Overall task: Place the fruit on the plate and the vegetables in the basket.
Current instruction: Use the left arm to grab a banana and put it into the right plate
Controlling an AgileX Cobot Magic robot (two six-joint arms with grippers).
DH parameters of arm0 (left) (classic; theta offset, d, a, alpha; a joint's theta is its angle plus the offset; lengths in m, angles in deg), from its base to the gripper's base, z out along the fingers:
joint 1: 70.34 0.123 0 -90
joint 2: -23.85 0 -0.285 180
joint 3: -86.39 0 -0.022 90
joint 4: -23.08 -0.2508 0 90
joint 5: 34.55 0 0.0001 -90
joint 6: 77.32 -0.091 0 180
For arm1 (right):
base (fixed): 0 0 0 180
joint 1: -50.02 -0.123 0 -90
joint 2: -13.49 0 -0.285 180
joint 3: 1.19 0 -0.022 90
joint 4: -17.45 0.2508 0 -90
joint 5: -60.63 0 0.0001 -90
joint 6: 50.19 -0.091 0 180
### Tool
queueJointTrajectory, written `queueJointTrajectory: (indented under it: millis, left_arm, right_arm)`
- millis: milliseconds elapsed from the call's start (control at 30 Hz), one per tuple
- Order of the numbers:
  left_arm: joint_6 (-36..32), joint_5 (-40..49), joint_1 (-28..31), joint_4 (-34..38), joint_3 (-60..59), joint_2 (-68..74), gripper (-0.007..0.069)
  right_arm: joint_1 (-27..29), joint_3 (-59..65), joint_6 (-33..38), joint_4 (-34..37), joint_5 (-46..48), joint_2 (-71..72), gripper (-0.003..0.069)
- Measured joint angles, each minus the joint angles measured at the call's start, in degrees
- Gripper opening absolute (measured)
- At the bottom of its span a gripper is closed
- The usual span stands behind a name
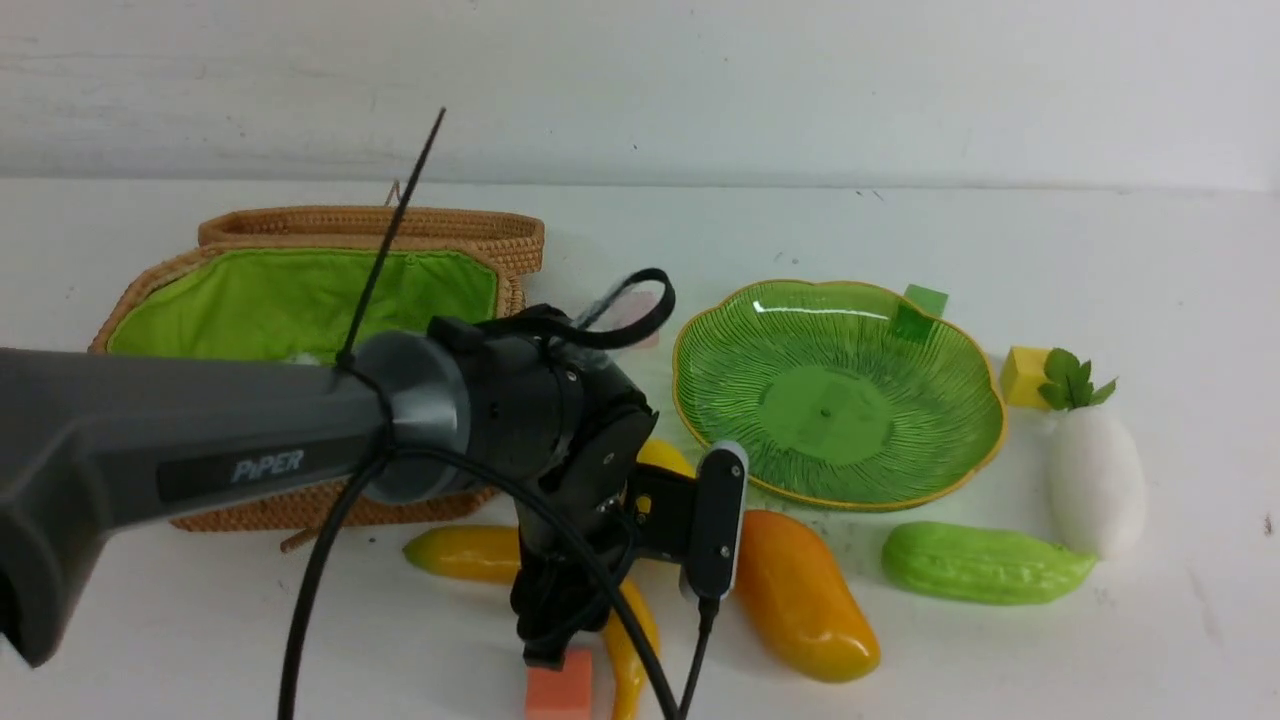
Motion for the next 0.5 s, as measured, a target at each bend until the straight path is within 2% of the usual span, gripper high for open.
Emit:
queueJointTrajectory:
  millis: [200, 333, 500]
  left_arm:
    - [0.0, -1.6, 0.0, -2.5, 0.0, 0.8, 0.0396]
    - [0.0, -2.3, 0.0, -2.9, 0.0, 0.9, 0.0302]
    - [0.0, -2.1, 0.0, -3.0, 0.0, 0.9, 0.0303]
  right_arm:
    - [0.0, 0.0, 0.0, 0.1, 0.0, 0.0, 0.0215]
    - [0.0, 0.0, 0.0, 0.1, 0.0, 0.0, 0.0215]
    - [0.0, 0.0, 0.0, 0.1, 0.0, 0.0, 0.0215]
